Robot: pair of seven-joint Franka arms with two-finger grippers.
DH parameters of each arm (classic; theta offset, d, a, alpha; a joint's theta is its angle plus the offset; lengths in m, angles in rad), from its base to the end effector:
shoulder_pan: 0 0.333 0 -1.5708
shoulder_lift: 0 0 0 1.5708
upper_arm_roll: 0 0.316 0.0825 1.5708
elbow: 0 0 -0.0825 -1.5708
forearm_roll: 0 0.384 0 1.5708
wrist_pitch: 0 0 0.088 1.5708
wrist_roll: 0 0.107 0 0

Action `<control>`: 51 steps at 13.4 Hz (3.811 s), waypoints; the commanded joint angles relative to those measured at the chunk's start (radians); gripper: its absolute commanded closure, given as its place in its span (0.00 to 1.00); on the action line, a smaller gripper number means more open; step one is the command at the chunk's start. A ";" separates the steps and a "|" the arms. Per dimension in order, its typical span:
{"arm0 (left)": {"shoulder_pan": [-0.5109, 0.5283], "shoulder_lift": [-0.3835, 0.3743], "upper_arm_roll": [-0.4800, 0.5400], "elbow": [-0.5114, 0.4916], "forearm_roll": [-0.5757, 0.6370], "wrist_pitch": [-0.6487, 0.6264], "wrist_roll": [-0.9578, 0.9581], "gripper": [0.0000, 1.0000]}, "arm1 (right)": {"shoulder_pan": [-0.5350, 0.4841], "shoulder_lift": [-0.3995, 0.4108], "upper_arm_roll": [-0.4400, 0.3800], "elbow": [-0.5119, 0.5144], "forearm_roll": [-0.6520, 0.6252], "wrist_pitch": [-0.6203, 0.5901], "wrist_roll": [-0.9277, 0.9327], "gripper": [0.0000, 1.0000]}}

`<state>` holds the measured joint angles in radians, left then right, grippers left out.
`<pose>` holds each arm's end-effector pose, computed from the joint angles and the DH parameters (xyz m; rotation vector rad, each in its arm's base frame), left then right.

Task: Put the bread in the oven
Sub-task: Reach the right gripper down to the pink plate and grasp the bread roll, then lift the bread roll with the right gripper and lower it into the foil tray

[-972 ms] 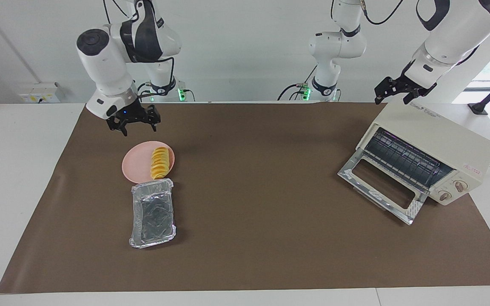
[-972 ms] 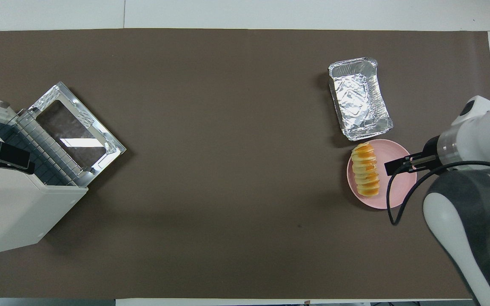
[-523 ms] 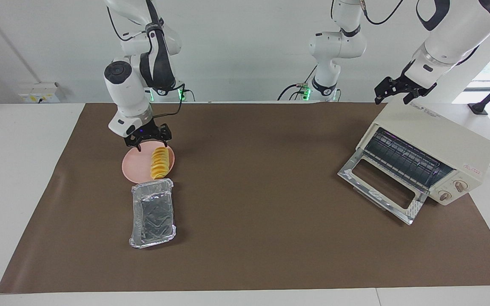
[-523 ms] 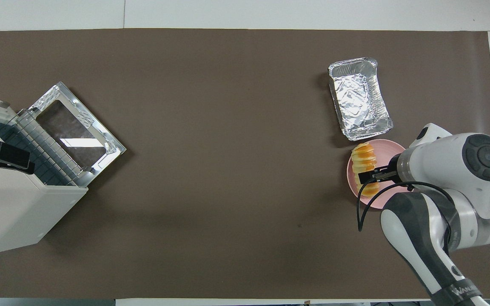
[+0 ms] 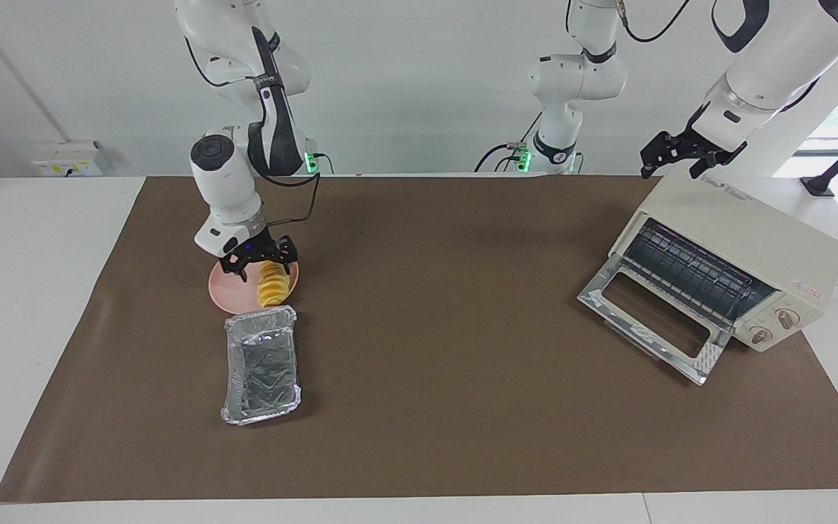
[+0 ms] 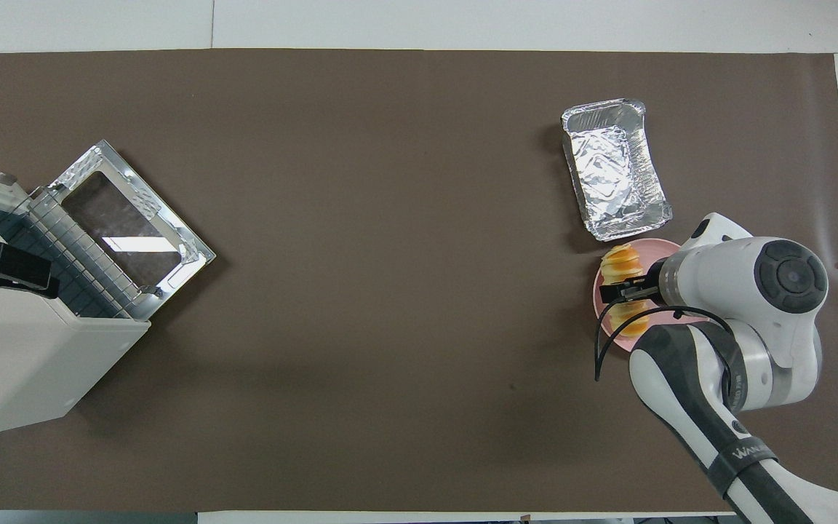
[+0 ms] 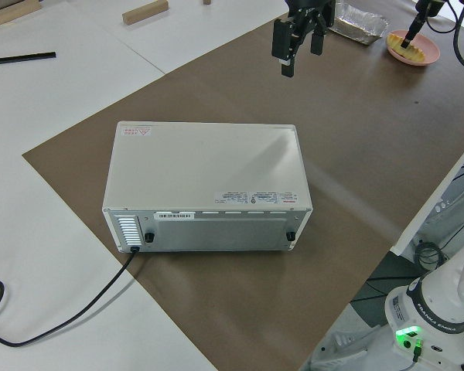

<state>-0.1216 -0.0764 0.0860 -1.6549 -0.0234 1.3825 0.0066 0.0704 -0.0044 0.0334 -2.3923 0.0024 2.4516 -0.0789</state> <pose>0.5080 -0.0192 0.6117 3.0988 -0.0701 -0.3058 0.4960 0.0517 0.3246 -3.1249 -0.2834 -0.0999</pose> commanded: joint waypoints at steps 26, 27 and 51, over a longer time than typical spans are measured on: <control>0.008 -0.023 -0.006 -0.020 0.008 0.015 -0.008 0.00 | -0.006 0.052 0.007 0.207 -0.007 -0.202 0.070 1.00; 0.008 -0.023 -0.006 -0.020 0.008 0.015 -0.008 0.00 | -0.005 0.075 0.007 0.302 -0.005 -0.302 0.068 1.00; 0.008 -0.023 -0.006 -0.020 0.008 0.015 -0.008 0.00 | 0.002 0.632 0.003 0.961 -0.004 -0.374 -0.035 0.00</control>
<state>-0.1216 -0.0766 0.0860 -1.6549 -0.0234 1.3825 0.0065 0.0926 0.6725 0.0294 -1.4056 0.0014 2.1101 -0.1025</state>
